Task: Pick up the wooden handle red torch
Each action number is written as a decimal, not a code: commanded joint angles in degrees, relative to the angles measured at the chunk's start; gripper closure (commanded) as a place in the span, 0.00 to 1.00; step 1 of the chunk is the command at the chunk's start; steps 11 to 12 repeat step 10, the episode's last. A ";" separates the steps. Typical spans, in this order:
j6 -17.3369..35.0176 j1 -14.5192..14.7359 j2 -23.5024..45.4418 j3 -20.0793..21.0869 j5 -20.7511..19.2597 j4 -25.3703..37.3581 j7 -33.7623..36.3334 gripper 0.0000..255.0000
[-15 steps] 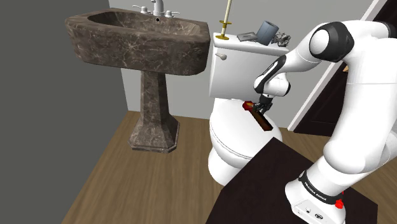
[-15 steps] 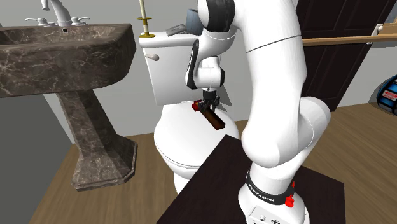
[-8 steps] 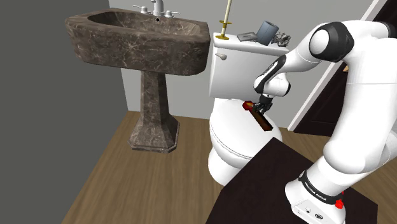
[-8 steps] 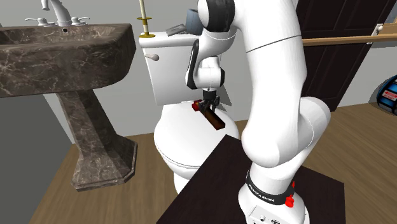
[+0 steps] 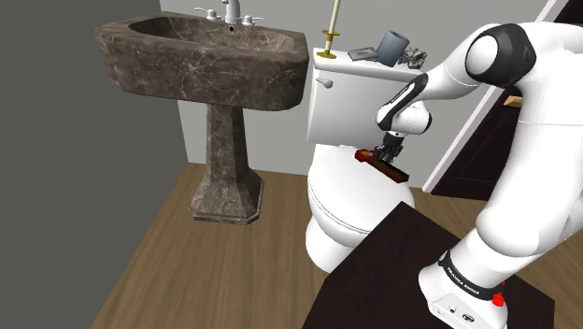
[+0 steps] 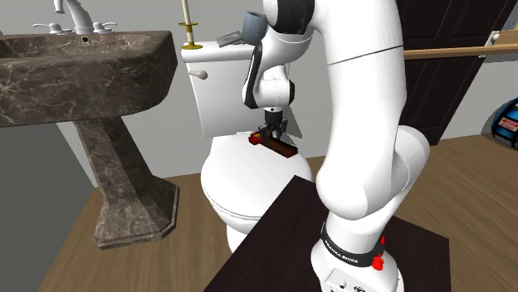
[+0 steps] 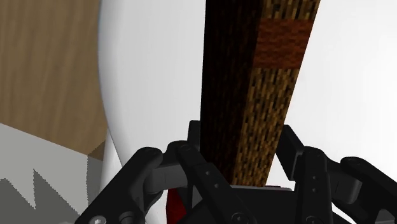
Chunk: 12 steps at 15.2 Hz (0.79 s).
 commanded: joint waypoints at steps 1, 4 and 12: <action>-1.13 0.45 -1.30 -0.63 -0.83 -0.12 0.53 1.00; -2.93 1.14 -3.35 -1.56 -2.19 -0.25 1.46 1.00; -5.51 1.98 -6.12 -2.69 -4.10 -0.24 2.75 1.00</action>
